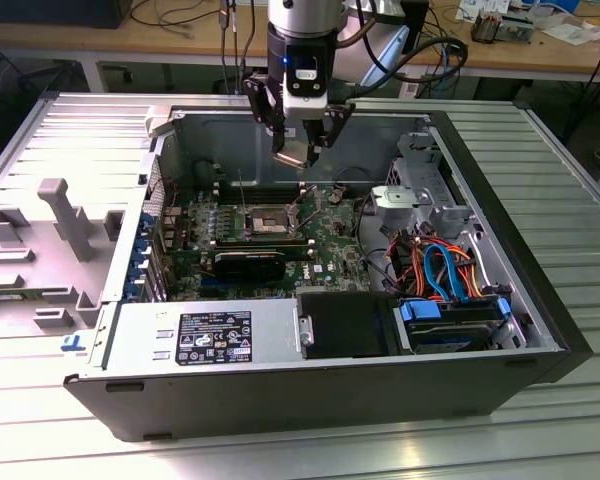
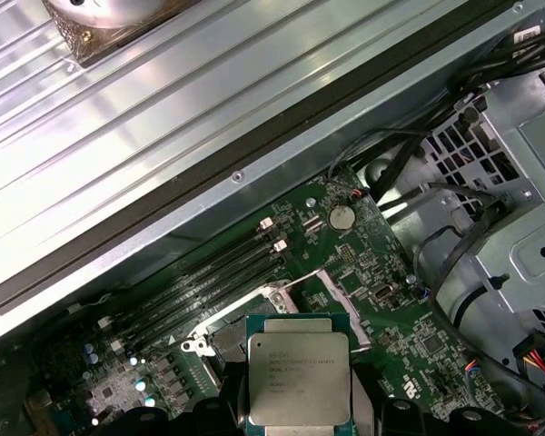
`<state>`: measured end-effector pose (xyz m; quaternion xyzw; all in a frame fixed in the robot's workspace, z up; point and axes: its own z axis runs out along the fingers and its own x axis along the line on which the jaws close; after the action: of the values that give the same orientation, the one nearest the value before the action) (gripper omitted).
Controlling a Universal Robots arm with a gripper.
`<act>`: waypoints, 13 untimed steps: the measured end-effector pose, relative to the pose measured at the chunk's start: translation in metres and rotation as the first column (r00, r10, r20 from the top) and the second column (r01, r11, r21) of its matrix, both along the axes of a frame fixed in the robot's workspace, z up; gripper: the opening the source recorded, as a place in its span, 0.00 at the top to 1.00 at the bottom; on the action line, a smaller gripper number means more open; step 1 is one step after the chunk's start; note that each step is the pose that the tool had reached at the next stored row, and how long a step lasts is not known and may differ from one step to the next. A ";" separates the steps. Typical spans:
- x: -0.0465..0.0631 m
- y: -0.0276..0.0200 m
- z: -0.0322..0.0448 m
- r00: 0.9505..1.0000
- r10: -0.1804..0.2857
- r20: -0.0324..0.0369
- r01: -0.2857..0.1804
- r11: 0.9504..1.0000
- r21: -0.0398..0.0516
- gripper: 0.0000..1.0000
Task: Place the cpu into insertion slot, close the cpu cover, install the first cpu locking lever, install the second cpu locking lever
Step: 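Place the cpu into insertion slot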
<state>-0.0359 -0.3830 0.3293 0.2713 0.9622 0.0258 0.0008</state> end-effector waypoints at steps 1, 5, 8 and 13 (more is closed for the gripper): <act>0.000 0.0000 0.0000 1.000 -0.001 0.000 0.001 1.000 0.000 0.46; 0.000 0.0000 -0.0001 1.000 -0.007 0.000 0.007 1.000 0.000 0.46; 0.000 0.0000 -0.0003 1.000 -0.010 0.000 0.010 1.000 0.000 0.46; 0.000 0.0000 -0.0005 1.000 -0.015 0.000 0.015 1.000 0.000 0.46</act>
<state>-0.0359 -0.3830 0.3289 0.2786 0.9601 0.0257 0.0010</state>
